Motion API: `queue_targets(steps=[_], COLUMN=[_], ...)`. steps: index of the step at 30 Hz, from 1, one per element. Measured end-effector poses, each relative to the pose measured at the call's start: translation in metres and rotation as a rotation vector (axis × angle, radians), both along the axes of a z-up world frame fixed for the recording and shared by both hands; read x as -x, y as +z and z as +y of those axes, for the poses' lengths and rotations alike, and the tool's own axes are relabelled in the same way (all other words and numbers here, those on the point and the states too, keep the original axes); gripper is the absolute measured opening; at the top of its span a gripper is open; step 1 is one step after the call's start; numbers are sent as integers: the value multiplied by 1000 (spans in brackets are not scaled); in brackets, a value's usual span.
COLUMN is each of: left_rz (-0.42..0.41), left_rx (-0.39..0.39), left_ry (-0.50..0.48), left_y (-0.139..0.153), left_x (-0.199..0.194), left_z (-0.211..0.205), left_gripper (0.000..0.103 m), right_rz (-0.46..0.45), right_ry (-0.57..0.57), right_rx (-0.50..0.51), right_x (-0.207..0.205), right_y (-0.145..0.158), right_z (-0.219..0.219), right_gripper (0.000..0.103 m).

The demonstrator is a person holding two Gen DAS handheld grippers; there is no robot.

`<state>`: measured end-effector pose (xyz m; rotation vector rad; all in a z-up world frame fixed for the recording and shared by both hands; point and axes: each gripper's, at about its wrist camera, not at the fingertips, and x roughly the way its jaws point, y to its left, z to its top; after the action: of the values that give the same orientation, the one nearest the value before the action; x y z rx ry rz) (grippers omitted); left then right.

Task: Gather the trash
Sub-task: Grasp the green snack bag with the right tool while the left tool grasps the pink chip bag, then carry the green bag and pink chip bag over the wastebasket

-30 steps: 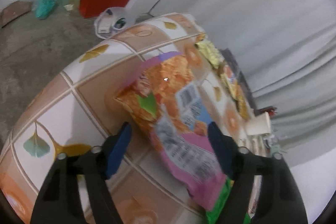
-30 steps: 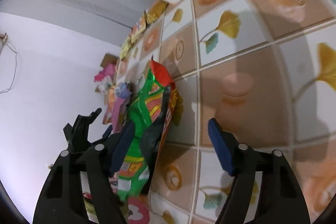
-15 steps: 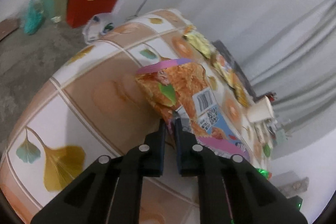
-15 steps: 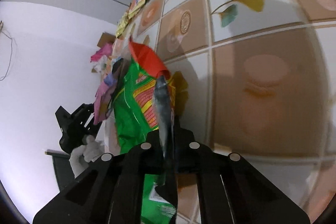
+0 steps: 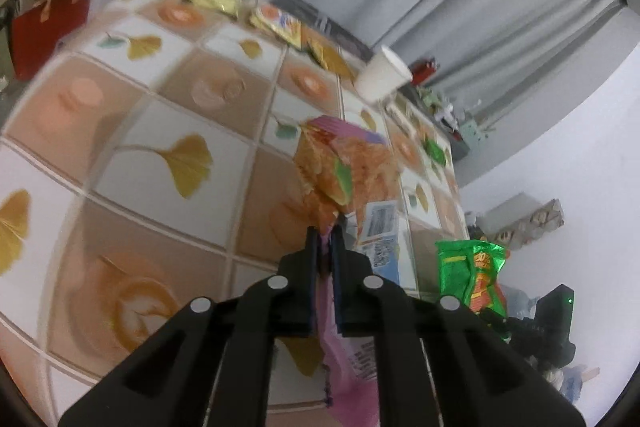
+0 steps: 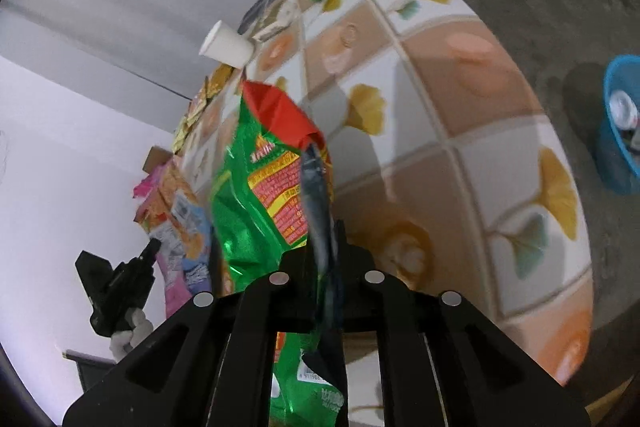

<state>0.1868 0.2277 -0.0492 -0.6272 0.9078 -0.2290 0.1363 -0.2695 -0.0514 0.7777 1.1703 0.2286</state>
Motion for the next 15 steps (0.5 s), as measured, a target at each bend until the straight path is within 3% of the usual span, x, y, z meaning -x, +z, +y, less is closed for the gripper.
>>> queue_targets(steps=[3,4,10,15], left_rz=[57,81,128,92], left_rx=[7,-2,-52,-239], left_ry=[-24,-35,-54,-65], left_y=[-9,-12,-20,-14], left_x=[-7,-10,-14,-16], left_z=[-7,-12,-29,-49], left_gripper=[30,31,34,30], right_rz=[9,6,-7,-17], right_ry=[7,12,31,58], right_rx=[-10,-14,-19,34], right_x=[2,1,-2,-5], right_y=[-3,-3,-3,0], right_z=[1,6,6,14], right_gripper=[29,31,32,28])
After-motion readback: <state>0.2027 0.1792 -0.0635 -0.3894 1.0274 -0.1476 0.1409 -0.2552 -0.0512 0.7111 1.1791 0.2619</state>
